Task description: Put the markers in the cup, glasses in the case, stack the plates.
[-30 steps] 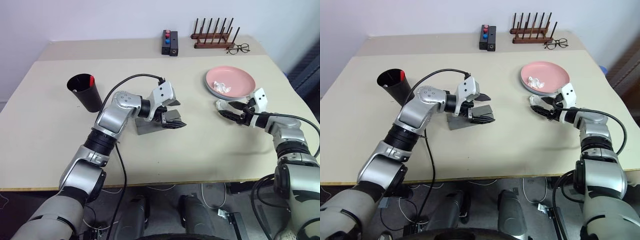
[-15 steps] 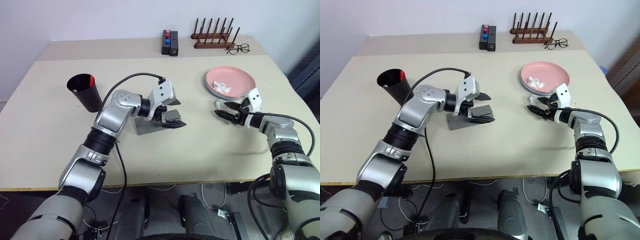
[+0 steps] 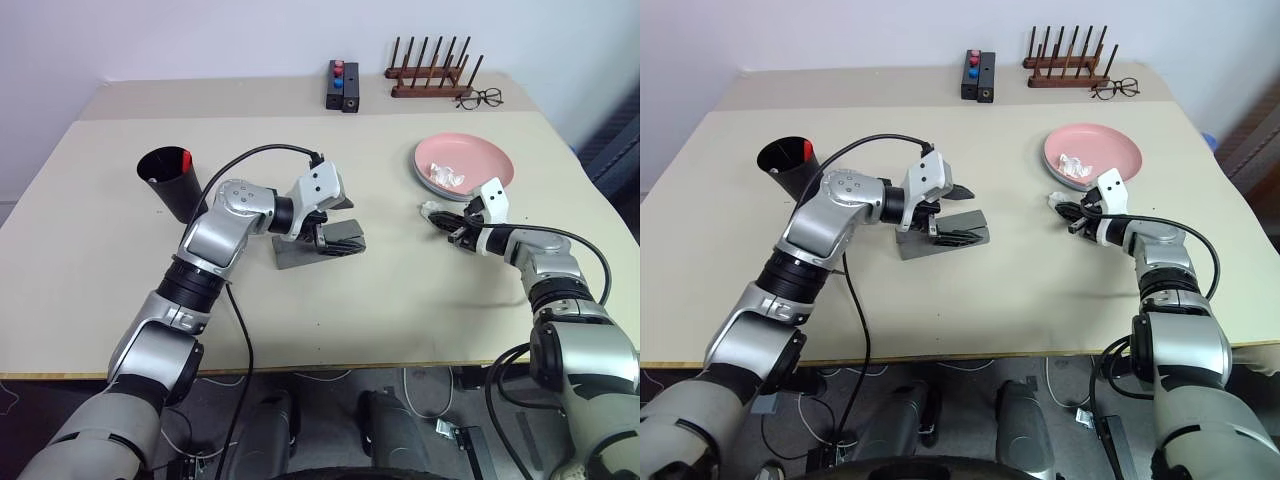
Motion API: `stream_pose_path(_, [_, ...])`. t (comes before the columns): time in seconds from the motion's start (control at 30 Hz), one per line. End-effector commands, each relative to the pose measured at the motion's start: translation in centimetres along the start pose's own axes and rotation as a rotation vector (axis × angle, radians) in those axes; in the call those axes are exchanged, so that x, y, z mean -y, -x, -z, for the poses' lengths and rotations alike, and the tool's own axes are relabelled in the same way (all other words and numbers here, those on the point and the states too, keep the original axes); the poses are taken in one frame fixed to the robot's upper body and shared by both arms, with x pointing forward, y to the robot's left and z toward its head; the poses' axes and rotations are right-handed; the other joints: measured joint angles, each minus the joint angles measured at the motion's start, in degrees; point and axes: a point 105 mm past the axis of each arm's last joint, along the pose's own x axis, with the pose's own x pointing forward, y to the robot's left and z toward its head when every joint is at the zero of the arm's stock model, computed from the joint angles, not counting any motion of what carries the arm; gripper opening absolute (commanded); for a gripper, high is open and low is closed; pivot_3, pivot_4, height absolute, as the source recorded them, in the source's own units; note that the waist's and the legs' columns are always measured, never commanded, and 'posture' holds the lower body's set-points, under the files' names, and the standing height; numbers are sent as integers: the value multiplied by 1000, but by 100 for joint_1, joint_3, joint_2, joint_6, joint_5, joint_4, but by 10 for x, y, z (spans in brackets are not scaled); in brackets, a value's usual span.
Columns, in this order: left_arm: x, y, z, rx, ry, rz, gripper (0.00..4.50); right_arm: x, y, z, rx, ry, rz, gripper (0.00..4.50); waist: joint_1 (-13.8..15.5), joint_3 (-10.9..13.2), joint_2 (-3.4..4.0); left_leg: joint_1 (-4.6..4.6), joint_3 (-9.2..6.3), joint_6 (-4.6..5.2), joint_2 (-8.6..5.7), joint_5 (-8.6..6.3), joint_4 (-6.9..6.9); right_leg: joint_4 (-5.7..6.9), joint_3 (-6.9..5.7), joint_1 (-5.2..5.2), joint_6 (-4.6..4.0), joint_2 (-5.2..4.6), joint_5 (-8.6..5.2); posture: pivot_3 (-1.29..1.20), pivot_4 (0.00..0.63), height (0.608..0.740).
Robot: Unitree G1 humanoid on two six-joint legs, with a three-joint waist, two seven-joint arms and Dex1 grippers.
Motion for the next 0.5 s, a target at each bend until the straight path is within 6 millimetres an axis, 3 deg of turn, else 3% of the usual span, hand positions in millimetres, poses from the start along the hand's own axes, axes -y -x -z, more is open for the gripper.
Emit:
stream_pose_path(0.03, [0, 3, -13, 34, -36, -7, 4500, 4, -1, -12, 27, 53, 26, 23, 0, 0, 0, 0, 0, 0, 0, 0, 0, 0, 0, 0, 0, 0, 0, 0, 150, 740])
stream_pose_path(0.17, [0, 2, -13, 37, -31, -6, 4500, 8, 4, -16, 54, 54, 40, 23, -1, 0, 0, 0, 0, 0, 0, 0, 0, 0, 0, 0, 0, 0, 0, 0, 150, 740])
stream_pose_path(0.5, [0, -2, -16, 46, -31, -3, 4500, 3, 4, -52, 173, 124, -5, 23, 1, 0, 0, 0, 0, 0, 0, 0, 0, 0, 0, 0, 0, 0, 0, 0, 150, 740])
